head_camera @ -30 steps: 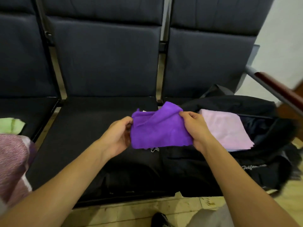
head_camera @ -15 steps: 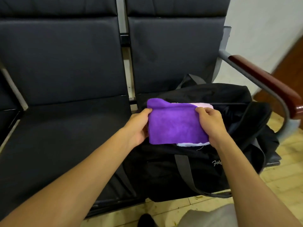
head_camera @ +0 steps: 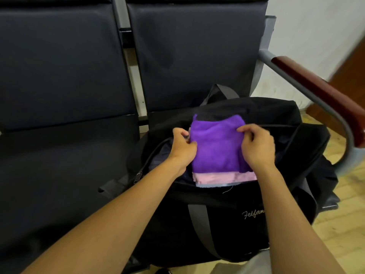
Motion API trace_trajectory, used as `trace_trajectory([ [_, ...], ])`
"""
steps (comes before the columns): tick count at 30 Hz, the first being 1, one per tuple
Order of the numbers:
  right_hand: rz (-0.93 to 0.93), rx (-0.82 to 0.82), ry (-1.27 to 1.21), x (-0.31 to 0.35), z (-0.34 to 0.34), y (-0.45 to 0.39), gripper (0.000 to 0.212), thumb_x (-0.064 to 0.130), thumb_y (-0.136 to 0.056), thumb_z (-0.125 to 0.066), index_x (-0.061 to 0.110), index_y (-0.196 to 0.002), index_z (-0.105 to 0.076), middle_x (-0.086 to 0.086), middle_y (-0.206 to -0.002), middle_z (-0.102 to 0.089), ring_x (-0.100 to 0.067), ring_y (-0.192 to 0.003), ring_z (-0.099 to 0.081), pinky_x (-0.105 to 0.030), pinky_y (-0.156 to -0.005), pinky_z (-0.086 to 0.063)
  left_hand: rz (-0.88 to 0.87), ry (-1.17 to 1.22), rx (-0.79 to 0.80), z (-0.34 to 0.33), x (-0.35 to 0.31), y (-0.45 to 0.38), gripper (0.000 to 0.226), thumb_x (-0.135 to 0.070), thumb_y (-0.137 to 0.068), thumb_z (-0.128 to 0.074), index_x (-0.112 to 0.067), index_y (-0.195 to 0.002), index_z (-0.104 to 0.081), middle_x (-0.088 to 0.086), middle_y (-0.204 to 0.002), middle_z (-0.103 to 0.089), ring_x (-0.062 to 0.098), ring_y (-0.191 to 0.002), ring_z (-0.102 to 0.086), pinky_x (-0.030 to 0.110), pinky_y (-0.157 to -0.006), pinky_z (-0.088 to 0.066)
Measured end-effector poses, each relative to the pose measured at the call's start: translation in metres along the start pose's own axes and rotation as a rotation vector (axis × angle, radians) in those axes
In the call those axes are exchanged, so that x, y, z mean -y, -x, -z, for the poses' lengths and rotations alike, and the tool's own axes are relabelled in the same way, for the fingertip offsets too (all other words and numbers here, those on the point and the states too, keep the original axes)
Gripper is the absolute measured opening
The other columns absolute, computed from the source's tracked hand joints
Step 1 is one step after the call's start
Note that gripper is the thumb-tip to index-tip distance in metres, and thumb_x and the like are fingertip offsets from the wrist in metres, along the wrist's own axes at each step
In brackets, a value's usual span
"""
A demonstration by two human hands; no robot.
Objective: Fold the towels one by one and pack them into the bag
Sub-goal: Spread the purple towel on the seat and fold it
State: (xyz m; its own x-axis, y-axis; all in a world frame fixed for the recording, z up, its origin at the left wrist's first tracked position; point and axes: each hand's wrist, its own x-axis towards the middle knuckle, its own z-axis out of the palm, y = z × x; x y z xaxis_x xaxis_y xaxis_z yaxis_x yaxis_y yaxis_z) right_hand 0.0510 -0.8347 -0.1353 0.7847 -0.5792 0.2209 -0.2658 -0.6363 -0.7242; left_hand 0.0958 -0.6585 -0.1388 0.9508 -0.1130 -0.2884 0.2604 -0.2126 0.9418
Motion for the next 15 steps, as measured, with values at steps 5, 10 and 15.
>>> trace_trajectory([
  [5, -0.003, 0.246, 0.14, -0.008, -0.003, 0.0, 0.034, 0.008, -0.097, -0.045, 0.017, -0.126, -0.062, -0.006, -0.135, -0.057, -0.029, -0.115, -0.057, -0.032, -0.085, -0.044, -0.195, -0.157, 0.047, -0.001, 0.007, 0.002, 0.026, 0.004, -0.094, -0.045, -0.018, -0.104, -0.052, -0.003, -0.101, -0.054, 0.008, -0.085, -0.052, 0.022, -0.075, -0.048],
  [10, 0.038, 0.226, 0.209, -0.015, -0.001, -0.002, 0.049, -0.005, -0.093, -0.04, 0.017, -0.134, -0.058, -0.005, -0.142, -0.053, -0.033, -0.121, -0.052, -0.043, -0.091, -0.048, -0.26, -0.196, 0.114, -0.005, 0.012, 0.002, 0.041, 0.001, -0.093, -0.052, -0.019, -0.128, -0.058, -0.004, -0.135, -0.046, 0.013, -0.126, -0.047, 0.037, -0.108, -0.043],
  [15, 0.105, 0.122, 0.491, -0.007, -0.006, 0.003, 0.041, 0.008, -0.095, -0.046, 0.014, -0.133, -0.06, -0.003, -0.154, -0.043, -0.033, -0.13, -0.043, -0.045, -0.099, -0.039, -0.375, -0.624, 0.103, -0.006, 0.006, 0.009, 0.054, -0.011, -0.095, -0.055, -0.02, -0.147, -0.039, 0.004, -0.156, -0.021, 0.023, -0.139, -0.033, 0.033, -0.11, -0.037],
])
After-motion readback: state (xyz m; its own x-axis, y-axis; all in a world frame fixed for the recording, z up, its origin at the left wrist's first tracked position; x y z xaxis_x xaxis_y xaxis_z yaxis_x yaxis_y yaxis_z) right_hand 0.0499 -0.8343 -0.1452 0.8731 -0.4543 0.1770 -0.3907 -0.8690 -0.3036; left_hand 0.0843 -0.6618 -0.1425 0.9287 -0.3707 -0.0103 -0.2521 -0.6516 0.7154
